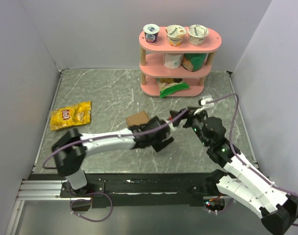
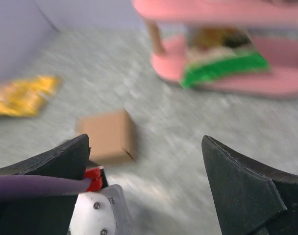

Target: Fold the paper box

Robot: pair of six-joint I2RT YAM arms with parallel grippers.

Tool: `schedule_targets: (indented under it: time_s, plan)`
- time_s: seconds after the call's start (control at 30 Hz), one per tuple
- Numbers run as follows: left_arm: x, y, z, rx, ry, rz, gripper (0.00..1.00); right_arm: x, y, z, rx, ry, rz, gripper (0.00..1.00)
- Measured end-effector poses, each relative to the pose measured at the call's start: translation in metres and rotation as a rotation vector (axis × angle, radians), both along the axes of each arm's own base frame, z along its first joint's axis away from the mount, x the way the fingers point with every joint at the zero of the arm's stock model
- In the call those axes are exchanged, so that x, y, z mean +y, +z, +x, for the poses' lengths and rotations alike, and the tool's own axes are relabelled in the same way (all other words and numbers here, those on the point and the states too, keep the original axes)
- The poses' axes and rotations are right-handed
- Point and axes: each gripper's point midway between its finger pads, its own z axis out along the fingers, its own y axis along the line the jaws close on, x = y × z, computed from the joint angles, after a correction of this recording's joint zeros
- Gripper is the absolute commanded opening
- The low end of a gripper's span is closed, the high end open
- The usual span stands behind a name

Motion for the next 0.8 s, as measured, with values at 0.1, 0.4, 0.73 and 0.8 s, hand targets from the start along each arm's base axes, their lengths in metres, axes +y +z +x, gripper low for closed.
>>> schedule_targets:
  time_s: [0.1,0.4,0.73,0.8]
  plan:
    - [-0.002,0.023,0.009,0.089,-0.069,-0.154,0.96,0.015,0.035,0.012,-0.088,0.076,0.092,1.0]
    - [0.21,0.107,0.148,-0.06,0.716,-0.712,0.96,-0.079,-0.016,0.036,0.06,-0.19,0.048,1.0]
    - [0.223,0.176,0.128,-0.215,0.798,-0.863,0.96,-0.101,-0.036,0.029,0.124,-0.248,0.015,1.0]
    - [0.225,0.172,0.128,-0.209,0.81,-0.856,0.96,-0.101,-0.034,0.028,0.119,-0.247,0.013,1.0]
